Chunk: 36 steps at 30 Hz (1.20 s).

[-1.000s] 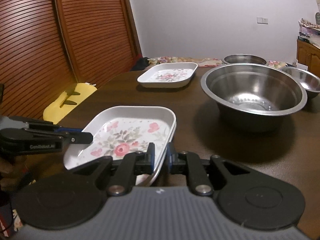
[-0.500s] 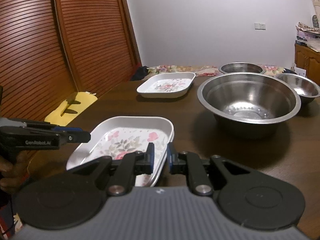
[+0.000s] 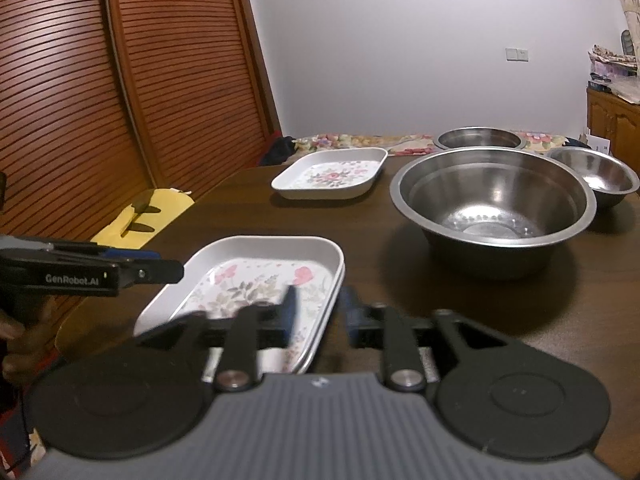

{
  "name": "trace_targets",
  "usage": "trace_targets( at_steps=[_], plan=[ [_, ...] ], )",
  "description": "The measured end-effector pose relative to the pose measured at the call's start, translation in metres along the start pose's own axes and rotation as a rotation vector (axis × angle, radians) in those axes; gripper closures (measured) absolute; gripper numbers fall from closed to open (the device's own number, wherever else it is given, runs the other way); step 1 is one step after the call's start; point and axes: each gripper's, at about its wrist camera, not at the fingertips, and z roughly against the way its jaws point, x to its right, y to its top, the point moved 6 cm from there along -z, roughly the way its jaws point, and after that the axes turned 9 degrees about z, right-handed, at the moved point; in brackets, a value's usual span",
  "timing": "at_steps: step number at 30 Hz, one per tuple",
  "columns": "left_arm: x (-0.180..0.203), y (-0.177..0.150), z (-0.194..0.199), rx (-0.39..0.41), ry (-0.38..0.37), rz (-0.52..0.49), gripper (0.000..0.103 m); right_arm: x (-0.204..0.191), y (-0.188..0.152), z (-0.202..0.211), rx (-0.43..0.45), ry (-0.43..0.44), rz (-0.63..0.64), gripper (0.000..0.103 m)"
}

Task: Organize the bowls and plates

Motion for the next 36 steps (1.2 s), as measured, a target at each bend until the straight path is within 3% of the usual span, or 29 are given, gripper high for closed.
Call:
trace_targets(
  at_steps=[2,4,8,12,18,25,29,36],
  plan=[
    [0.0,0.004,0.001,0.009,0.002,-0.001,0.041,0.001,0.001,0.002,0.007,-0.001,-0.006,0.06],
    [0.002,0.008,0.004,0.019,0.003,-0.011,0.037,0.002,0.003,0.003,0.013,-0.002,-0.015,0.049],
    [0.005,0.019,0.006,0.043,0.006,-0.029,0.029,0.005,0.008,0.007,0.032,0.001,-0.02,0.047],
    [0.006,0.034,0.003,0.061,0.002,-0.039,0.027,0.009,0.019,0.013,0.048,-0.01,0.001,0.036],
    [-0.002,0.061,-0.015,0.084,0.017,-0.055,0.025,0.021,0.05,0.015,0.06,0.008,0.039,0.036],
    [-0.019,0.089,-0.052,0.074,0.026,-0.03,0.025,0.04,0.095,-0.01,0.039,0.044,0.076,0.036],
    [-0.024,0.103,-0.077,0.049,0.031,-0.032,0.033,0.049,0.11,-0.037,-0.011,0.071,0.084,0.036],
    [-0.024,0.117,-0.115,0.011,0.031,-0.056,0.033,0.055,0.119,-0.089,-0.125,0.115,0.119,0.037]
  ],
)
